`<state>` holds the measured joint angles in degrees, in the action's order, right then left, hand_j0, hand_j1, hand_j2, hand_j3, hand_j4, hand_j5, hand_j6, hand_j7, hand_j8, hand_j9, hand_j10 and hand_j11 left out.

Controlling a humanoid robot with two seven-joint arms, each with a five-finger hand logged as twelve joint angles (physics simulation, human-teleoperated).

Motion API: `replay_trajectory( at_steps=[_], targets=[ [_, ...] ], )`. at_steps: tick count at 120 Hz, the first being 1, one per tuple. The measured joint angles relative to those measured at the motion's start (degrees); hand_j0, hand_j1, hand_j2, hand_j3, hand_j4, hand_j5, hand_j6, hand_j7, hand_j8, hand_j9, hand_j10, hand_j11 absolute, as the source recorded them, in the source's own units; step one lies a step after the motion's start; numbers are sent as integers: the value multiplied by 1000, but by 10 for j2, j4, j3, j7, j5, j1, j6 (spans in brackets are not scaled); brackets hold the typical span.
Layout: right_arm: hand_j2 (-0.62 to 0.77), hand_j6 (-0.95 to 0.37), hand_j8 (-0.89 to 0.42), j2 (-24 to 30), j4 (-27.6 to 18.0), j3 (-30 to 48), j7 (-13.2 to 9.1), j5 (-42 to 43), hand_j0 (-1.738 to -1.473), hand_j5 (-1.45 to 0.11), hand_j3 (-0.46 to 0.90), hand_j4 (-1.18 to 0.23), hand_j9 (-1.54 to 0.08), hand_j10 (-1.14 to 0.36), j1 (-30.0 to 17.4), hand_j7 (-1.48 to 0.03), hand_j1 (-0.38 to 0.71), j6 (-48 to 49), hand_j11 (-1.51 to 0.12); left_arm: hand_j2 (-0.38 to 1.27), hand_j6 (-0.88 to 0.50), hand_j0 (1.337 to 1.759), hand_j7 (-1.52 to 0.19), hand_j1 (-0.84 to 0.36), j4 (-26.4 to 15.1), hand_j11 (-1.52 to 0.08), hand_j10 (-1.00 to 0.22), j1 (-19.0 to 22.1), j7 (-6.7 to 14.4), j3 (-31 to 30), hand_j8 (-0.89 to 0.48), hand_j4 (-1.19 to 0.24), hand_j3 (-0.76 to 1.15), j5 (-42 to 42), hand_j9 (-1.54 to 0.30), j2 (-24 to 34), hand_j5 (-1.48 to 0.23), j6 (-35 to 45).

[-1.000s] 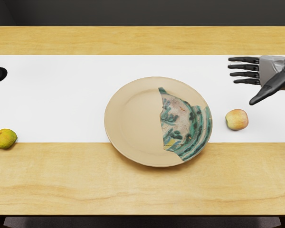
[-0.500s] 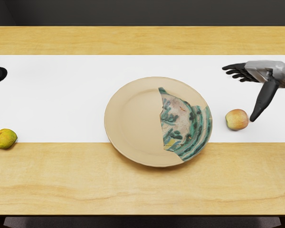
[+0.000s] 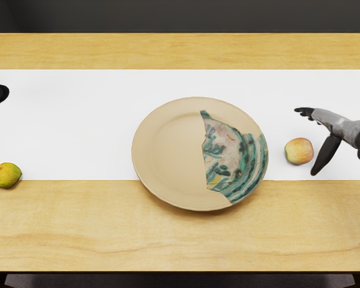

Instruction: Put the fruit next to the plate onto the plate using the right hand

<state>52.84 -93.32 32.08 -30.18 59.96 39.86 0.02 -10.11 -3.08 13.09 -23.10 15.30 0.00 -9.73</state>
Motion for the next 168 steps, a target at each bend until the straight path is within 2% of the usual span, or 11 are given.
replay_trajectory(
  at_steps=[26,68,115,168],
  targets=[
    [-23,-143,-141,-12,6,-2,4,22,-1658,-175,0,-140,-175,-139,-16,-174,-192,-22,-174,47,-233,1658,-303,69,0,-303,-233,0,0,0,-233,-233,0,0,-303,0,-303,0],
    [-34,-201,-200,-50,30,-22,6,94,-1658,-252,0,-199,-251,-198,-18,-251,-121,-72,-251,46,-233,1658,-303,69,0,-303,-233,0,0,0,-233,-233,0,0,-303,0,-303,0],
    [-57,-319,-317,-55,33,-44,6,101,-1658,-405,0,-316,-405,-315,-18,-404,20,-84,-404,46,-233,1658,-303,69,0,-303,-233,0,0,0,-233,-233,0,0,-303,0,-303,0],
    [-70,-382,-381,-67,34,-50,5,101,-1658,-490,0,-380,-489,-380,-21,-489,99,-84,-489,46,-232,1658,-302,70,0,-302,-232,0,0,0,-232,-232,0,0,-302,0,-302,0]
  ],
)
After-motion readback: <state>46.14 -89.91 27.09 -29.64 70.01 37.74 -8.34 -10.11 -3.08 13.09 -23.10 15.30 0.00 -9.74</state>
